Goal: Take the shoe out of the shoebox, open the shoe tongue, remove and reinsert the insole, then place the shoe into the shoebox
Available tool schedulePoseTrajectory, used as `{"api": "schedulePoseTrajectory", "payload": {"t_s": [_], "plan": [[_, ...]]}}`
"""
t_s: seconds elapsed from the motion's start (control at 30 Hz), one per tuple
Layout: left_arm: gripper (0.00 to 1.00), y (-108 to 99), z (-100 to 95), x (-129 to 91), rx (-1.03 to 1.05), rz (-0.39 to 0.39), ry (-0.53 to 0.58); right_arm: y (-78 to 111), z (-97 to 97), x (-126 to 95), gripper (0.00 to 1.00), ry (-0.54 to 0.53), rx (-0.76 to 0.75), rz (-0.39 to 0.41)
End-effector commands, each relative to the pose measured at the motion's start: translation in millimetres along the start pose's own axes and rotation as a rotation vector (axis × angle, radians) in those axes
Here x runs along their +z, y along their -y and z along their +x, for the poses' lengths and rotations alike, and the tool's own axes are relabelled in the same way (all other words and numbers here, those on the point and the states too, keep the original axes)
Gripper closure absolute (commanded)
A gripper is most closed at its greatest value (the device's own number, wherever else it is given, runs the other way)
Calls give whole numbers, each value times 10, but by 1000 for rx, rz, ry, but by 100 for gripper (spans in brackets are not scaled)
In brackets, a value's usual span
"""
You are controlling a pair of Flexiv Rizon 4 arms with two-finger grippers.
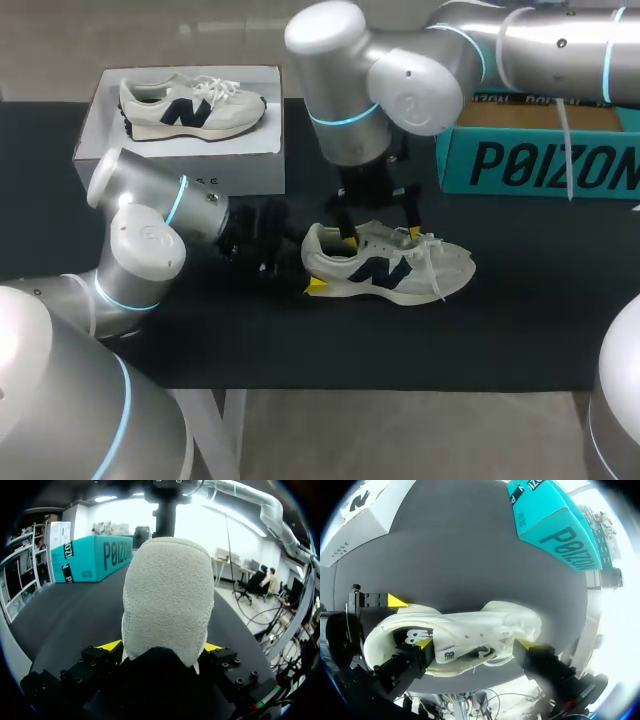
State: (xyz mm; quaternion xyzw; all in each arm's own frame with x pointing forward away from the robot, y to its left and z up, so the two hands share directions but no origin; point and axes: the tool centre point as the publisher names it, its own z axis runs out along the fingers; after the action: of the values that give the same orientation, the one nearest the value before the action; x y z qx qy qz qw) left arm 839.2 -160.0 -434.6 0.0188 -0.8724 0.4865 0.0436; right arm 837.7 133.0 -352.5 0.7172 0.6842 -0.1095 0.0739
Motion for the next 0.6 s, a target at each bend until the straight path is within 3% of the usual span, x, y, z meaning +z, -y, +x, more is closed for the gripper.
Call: {"api": "schedulePoseTrajectory", "payload": {"t_s": [0.03, 0.2, 0.23, 0.27, 0.4, 0.43, 0.6], "plan": [[100, -9, -10, -2, 0, -2, -1, 30, -207, -105, 0, -2, 36, -21], [100, -9, -10, -2, 0, -2, -1, 36, -278, -201, 0, 0, 53, -36], [100, -9, -10, -2, 0, -2, -1, 35, -273, -215, 11, -1, 52, -37], [100, -9, -10, -2, 0, -2, -1, 34, -267, -219, 46, -2, 51, -38], [100, -9, -10, -2, 0, -2, -1, 25, -216, -218, 95, -13, 42, -24], [100, -9, -10, -2, 0, -2, -1, 22, -199, -221, 100, -16, 41, -22], [100, -9, -10, -2, 0, -2, -1, 20, -174, -213, 100, -52, 73, -13]]}}
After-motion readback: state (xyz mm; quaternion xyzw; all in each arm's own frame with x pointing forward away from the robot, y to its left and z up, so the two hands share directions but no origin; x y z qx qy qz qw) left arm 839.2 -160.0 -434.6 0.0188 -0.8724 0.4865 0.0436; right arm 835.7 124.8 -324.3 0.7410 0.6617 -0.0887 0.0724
